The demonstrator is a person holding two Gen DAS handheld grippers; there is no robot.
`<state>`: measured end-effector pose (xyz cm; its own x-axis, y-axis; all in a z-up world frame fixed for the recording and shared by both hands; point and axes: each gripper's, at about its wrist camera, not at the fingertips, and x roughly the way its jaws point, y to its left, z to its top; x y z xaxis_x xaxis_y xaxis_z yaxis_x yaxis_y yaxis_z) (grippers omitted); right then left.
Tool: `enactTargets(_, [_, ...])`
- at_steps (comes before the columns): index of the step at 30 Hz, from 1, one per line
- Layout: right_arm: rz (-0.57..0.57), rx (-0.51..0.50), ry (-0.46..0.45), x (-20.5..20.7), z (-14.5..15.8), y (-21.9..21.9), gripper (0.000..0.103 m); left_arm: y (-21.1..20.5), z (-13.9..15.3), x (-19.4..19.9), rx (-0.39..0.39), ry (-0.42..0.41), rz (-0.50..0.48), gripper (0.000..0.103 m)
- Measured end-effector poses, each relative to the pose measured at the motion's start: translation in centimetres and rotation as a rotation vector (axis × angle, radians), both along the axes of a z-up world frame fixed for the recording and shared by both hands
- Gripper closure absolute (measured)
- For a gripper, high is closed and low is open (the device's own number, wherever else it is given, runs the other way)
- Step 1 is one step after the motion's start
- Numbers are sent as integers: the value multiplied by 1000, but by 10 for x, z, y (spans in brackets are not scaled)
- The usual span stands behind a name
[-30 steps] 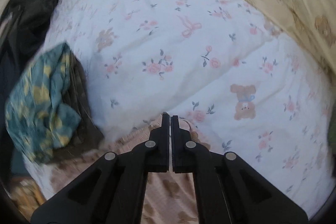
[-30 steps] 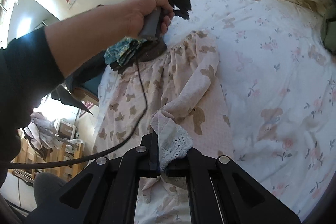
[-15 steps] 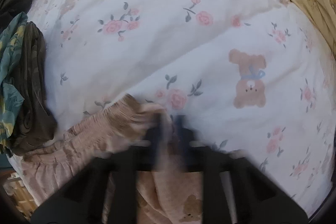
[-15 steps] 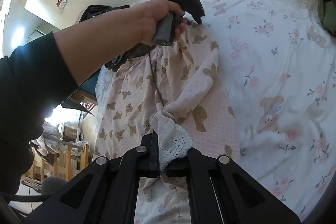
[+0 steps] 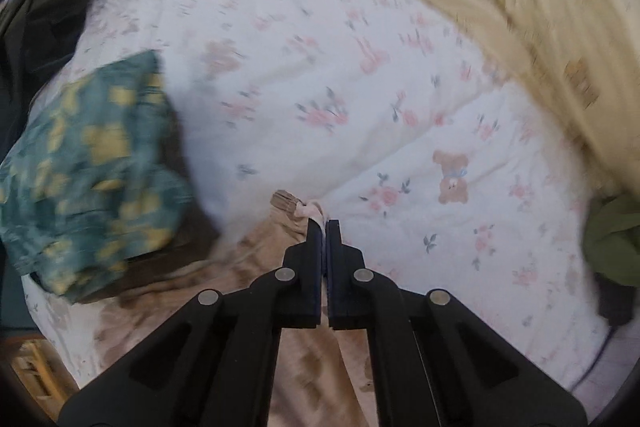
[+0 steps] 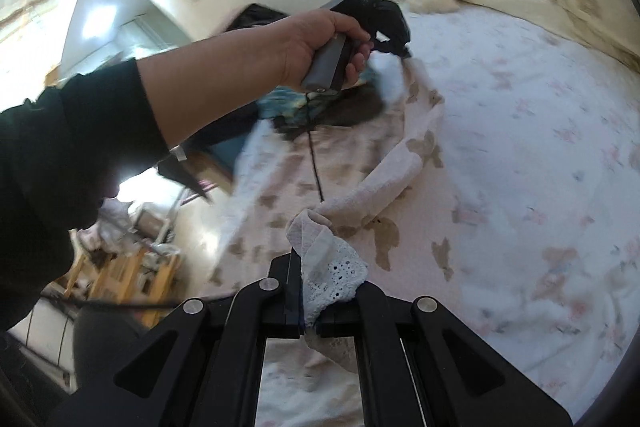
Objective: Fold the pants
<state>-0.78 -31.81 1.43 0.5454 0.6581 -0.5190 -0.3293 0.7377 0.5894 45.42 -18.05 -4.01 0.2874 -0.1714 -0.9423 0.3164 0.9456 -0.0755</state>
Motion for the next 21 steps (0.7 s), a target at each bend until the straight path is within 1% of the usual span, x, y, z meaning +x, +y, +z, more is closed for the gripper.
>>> enactTargets(2, [45, 55, 3, -1, 8, 13, 101, 23, 19, -5, -10, -29, 4, 103])
enactTargets(3, [74, 97, 9, -1, 14, 22, 101, 35, 25, -9, -6, -41, 2, 103])
enactTargets(4, [100, 109, 0, -1, 20, 33, 101, 51, 31, -12, 14, -48, -2, 103])
enactTargets(6, [162, 78, -31, -4, 31, 62, 101, 74, 36, -17, 29, -58, 8, 103])
enactTargets(7, [193, 69, -36, -4, 33, 76, 101, 94, 36, -18, 38, -63, 19, 103])
enactTargets(9, [266, 61, -19, -2, 35, 108, 101, 116, 32, -21, 58, -71, 28, 103])
enactTargets(12, [373, 24, -13, 1, 34, 162, 101, 149, 14, -29, 98, -56, 19, 103])
enactTargets(15, [453, 11, 9, 4, 21, 207, 101, 172, -16, -40, 193, -67, -33, 103])
enactTargets(17, [486, -9, 41, 7, 7, 231, 101, 176, -34, -42, 264, -93, -70, 103])
enactTargets(19, [495, -27, 70, 11, -5, 245, 101, 179, -55, -41, 281, -92, -88, 103])
enactTargets(20, [494, -23, 93, 15, -13, 250, 101, 177, -62, -41, 305, -101, -105, 103])
enactTargets(21, [489, -23, 104, 18, -17, 252, 101, 171, -70, -44, 370, -147, -144, 103])
